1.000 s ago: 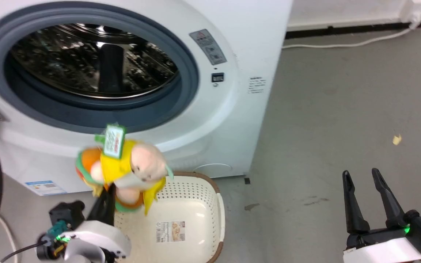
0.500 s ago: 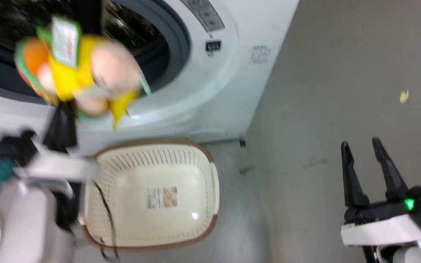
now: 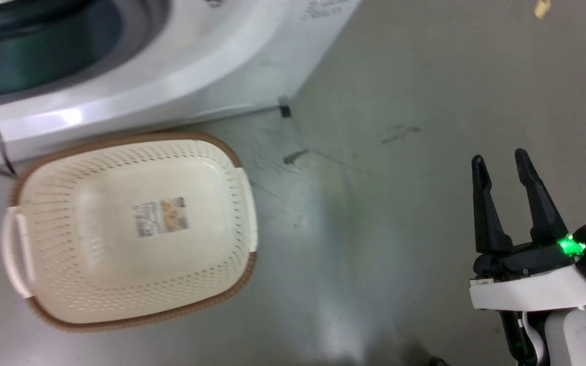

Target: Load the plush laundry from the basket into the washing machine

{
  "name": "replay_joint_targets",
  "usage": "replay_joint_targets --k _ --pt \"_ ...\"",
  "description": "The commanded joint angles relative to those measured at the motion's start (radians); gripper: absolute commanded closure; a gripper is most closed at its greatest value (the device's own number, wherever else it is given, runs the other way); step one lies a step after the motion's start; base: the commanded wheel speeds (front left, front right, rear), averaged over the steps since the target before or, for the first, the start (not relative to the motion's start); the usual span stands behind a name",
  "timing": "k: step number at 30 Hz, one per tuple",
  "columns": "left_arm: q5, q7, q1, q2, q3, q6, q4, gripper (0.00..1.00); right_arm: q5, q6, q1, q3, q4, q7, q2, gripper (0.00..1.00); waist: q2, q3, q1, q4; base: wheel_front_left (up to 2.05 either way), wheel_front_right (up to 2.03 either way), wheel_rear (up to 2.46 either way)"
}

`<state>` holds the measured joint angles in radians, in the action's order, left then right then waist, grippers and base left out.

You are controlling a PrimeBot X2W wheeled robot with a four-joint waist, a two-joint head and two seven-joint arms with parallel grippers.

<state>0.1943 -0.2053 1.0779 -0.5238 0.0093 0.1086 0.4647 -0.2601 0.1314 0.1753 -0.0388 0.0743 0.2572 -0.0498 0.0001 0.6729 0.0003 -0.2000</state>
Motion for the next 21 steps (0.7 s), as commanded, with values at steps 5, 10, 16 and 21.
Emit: replay_joint_targets --k 5,10,16,21 --pt "-0.028 -0.125 0.174 -0.041 -0.053 0.01 0.146 1.0 -0.026 -0.001 0.024 -0.018 -0.004 0.005 0.0 0.0 -0.0001 0.077 -0.0003 -0.068 0.0 0.0 0.0" --pt "-0.054 -0.206 0.255 -0.069 -0.086 0.01 0.26 1.0 -0.038 -0.001 0.032 -0.032 -0.005 0.005 0.0 0.0 -0.0001 0.091 -0.0003 -0.084 0.0 0.0 0.0" --pt "-0.059 -0.202 0.287 -0.061 -0.111 0.011 0.331 1.0 -0.035 -0.001 0.036 -0.024 -0.009 0.005 0.0 0.0 -0.0001 0.086 -0.0003 -0.076 0.0 0.0 0.0" --pt "-0.046 -0.132 0.262 -0.031 -0.118 0.006 0.378 0.0 -0.018 -0.001 0.039 -0.006 -0.016 0.005 0.0 0.0 -0.0001 0.039 -0.0003 -0.053 0.0 0.0 0.0"
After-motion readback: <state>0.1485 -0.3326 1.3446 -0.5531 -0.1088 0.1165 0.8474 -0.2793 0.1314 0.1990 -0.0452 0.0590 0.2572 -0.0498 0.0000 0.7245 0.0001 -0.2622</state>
